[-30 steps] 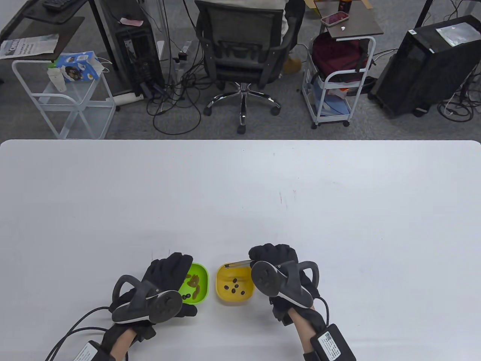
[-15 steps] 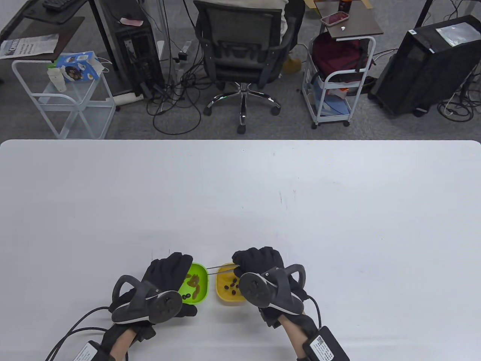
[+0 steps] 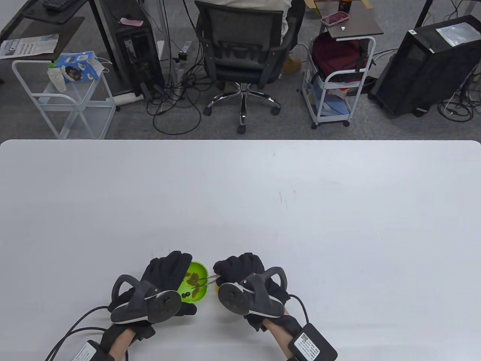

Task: Pick coffee beans with tweezers into small dish

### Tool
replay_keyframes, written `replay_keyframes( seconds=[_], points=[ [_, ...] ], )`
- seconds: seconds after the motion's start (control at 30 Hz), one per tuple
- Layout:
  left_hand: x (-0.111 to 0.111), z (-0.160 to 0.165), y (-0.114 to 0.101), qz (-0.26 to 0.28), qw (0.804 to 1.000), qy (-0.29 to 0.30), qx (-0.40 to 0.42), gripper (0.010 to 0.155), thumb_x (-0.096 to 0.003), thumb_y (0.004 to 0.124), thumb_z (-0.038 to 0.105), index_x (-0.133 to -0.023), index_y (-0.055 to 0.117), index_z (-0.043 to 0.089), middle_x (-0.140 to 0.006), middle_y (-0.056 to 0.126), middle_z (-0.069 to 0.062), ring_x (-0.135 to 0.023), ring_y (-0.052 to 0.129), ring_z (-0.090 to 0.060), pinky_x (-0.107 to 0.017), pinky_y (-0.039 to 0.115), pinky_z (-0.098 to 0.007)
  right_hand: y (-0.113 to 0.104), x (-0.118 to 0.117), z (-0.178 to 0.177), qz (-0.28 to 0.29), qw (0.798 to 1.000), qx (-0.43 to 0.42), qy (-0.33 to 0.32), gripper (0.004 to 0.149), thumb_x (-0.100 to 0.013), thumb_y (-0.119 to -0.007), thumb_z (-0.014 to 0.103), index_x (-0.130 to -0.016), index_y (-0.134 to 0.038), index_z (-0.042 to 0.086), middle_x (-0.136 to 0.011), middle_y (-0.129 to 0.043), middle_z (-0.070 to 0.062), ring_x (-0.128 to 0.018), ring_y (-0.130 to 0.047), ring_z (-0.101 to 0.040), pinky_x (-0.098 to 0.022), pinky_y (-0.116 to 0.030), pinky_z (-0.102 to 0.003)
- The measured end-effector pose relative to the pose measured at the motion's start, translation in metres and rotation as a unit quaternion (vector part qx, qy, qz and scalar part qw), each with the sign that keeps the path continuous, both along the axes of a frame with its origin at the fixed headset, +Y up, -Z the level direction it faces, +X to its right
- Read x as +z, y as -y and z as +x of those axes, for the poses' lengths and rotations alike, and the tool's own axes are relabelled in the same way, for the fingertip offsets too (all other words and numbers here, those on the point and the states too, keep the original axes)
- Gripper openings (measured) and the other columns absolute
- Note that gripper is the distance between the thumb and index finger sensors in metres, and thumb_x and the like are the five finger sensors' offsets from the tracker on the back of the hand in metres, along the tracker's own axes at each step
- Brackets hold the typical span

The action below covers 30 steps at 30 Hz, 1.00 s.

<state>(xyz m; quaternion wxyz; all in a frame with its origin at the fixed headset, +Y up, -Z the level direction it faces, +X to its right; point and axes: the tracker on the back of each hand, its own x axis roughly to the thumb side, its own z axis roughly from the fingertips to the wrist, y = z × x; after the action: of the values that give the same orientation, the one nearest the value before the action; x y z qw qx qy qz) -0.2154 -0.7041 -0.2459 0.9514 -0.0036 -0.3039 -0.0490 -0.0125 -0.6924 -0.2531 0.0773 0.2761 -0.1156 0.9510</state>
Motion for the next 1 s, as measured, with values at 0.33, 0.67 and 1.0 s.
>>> replay_keyframes(
  seconds=[0.33,0.67,1.0],
  points=[
    [-0.001,-0.003,0.0,0.001,1.0,-0.006,0.001,0.115,-0.0347,0.069,0.072,-0.118,0.045,-0.004,-0.119,0.06,-0.034,-0.1,0.082,-0.048,-0.074,0.068,-0.067,0.006,0.006,-0.012,0.016,0.999,0.028,-0.02,0.044,-0.044,-0.066,0.036,-0.086,-0.068,0.025,-0.067,-0.085,0.004,-0.05,-0.09,-0.021,-0.07,-0.07,-0.057],
    [0.0,-0.001,0.0,0.001,1.0,0.001,0.005,0.115,-0.0346,0.069,0.072,-0.119,0.045,-0.003,-0.119,0.06,-0.034,-0.1,0.082,-0.048,-0.074,0.068,-0.067,0.008,0.009,-0.018,0.036,0.997,0.059,-0.024,0.043,-0.044,-0.067,0.036,-0.085,-0.069,0.025,-0.067,-0.085,0.004,-0.05,-0.09,-0.02,-0.07,-0.07,-0.057],
    [0.0,-0.001,0.0,-0.001,1.0,0.004,0.005,0.115,-0.0346,0.069,0.072,-0.118,0.045,-0.003,-0.119,0.06,-0.033,-0.1,0.082,-0.048,-0.074,0.068,-0.067,0.01,0.01,-0.025,0.052,0.994,0.092,-0.024,0.043,-0.044,-0.065,0.036,-0.085,-0.067,0.026,-0.067,-0.084,0.004,-0.05,-0.09,-0.02,-0.07,-0.07,-0.057]
  ],
)
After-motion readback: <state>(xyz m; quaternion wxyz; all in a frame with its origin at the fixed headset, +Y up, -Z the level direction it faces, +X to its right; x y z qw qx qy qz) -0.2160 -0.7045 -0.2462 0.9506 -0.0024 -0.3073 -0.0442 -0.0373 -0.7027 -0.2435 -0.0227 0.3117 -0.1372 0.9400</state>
